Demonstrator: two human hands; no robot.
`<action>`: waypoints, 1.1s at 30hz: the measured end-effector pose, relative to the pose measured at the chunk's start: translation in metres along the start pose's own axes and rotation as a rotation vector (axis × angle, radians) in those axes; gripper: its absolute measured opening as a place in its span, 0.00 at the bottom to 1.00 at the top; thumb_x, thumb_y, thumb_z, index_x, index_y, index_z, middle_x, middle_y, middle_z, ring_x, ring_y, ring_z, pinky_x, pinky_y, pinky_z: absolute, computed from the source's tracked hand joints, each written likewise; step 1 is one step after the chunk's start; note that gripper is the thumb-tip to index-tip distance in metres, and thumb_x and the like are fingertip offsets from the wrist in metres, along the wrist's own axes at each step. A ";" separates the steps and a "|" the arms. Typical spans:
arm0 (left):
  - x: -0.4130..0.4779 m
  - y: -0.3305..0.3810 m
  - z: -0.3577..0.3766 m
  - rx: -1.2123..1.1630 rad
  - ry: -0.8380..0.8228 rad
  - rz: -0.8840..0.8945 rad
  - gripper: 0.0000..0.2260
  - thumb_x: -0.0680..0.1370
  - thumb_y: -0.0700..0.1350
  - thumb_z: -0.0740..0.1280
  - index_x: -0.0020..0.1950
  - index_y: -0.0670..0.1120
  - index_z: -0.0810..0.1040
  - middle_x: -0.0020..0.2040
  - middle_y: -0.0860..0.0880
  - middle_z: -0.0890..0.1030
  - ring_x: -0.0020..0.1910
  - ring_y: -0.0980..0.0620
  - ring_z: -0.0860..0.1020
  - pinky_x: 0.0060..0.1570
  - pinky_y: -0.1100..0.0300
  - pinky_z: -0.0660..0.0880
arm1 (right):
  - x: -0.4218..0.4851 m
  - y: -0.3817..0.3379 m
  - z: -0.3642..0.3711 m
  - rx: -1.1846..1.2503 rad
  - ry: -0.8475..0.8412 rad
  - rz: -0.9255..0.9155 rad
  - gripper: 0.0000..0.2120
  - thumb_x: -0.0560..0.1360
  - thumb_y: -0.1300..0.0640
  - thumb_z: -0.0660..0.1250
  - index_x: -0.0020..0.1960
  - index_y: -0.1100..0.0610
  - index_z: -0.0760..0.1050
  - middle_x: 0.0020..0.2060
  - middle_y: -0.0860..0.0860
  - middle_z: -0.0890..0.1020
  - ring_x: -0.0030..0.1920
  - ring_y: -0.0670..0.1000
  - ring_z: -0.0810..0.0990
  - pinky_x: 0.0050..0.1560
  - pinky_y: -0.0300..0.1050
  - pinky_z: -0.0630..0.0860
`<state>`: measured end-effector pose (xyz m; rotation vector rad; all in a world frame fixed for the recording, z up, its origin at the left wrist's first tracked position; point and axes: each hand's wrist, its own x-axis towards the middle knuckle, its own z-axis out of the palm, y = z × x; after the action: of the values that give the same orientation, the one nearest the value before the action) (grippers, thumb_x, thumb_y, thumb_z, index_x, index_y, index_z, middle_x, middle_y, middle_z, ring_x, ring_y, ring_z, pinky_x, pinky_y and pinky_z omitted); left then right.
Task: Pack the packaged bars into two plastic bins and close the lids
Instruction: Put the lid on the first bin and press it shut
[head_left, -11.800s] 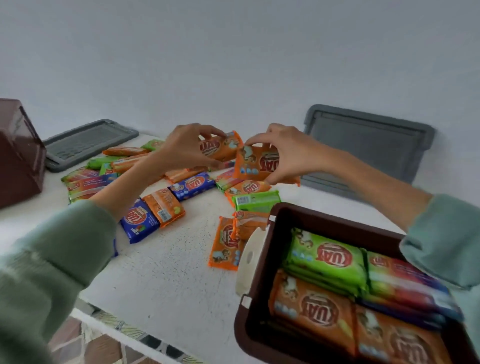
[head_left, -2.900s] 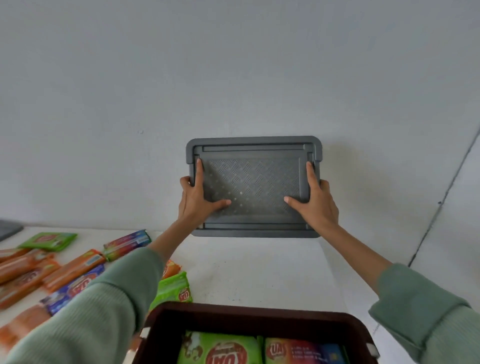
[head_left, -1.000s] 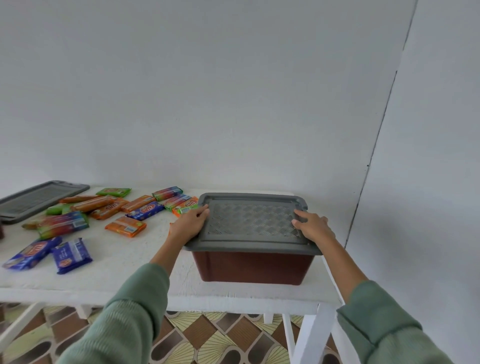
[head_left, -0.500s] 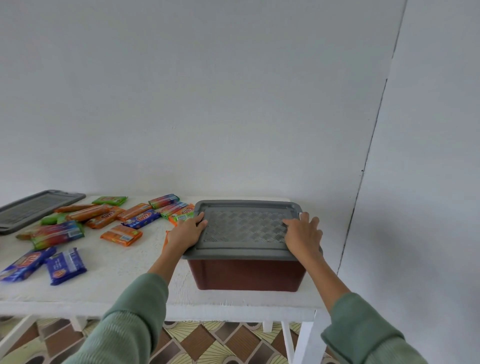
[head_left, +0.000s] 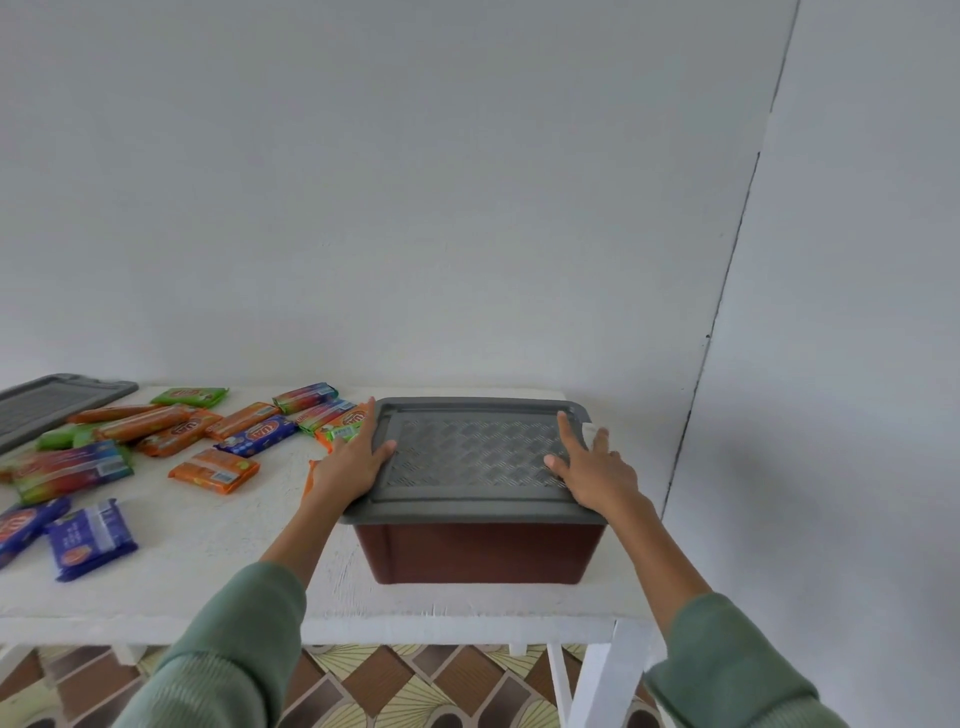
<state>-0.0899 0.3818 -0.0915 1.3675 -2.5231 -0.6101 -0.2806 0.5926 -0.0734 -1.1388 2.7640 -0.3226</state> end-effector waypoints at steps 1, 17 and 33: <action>-0.001 0.001 0.000 -0.006 0.003 -0.005 0.31 0.80 0.59 0.52 0.74 0.59 0.33 0.74 0.37 0.60 0.68 0.37 0.68 0.65 0.41 0.66 | 0.000 -0.002 0.000 -0.020 -0.003 -0.016 0.29 0.81 0.43 0.47 0.75 0.42 0.34 0.75 0.62 0.42 0.74 0.66 0.52 0.69 0.56 0.63; -0.026 0.042 0.004 0.229 0.215 -0.072 0.27 0.82 0.50 0.53 0.77 0.46 0.45 0.67 0.37 0.68 0.64 0.40 0.71 0.56 0.49 0.72 | -0.006 -0.002 -0.001 -0.133 -0.074 -0.086 0.28 0.80 0.40 0.40 0.76 0.46 0.37 0.75 0.54 0.36 0.75 0.55 0.34 0.73 0.62 0.52; -0.035 0.042 0.001 0.337 0.049 0.047 0.32 0.78 0.64 0.47 0.77 0.51 0.42 0.78 0.44 0.47 0.76 0.42 0.48 0.72 0.42 0.52 | -0.004 0.001 0.002 -0.074 -0.012 -0.107 0.29 0.80 0.39 0.43 0.76 0.48 0.39 0.76 0.53 0.38 0.76 0.55 0.36 0.71 0.58 0.58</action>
<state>-0.1027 0.4320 -0.0730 1.3980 -2.6976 -0.1427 -0.2781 0.5961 -0.0754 -1.3053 2.7310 -0.2261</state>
